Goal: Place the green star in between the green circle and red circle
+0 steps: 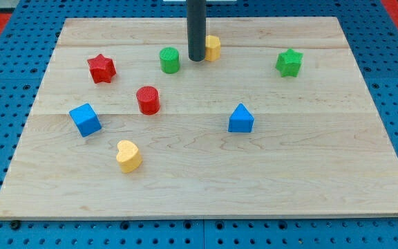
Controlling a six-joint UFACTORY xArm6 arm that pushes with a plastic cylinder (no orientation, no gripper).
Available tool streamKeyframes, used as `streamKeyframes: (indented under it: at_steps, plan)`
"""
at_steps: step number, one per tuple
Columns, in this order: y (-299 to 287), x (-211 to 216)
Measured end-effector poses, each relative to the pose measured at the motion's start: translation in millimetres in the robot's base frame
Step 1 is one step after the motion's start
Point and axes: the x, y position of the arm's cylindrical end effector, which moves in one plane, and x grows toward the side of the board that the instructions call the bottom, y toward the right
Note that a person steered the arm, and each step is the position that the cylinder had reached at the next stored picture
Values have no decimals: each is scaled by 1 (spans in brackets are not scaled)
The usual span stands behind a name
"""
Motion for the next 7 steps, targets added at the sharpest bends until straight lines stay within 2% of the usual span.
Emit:
streamKeyframes:
  at_steps: [1, 3, 4, 6, 7]
  plan:
    - [0, -8]
    - [41, 40]
    - [67, 51]
    - [156, 21]
    - [179, 15]
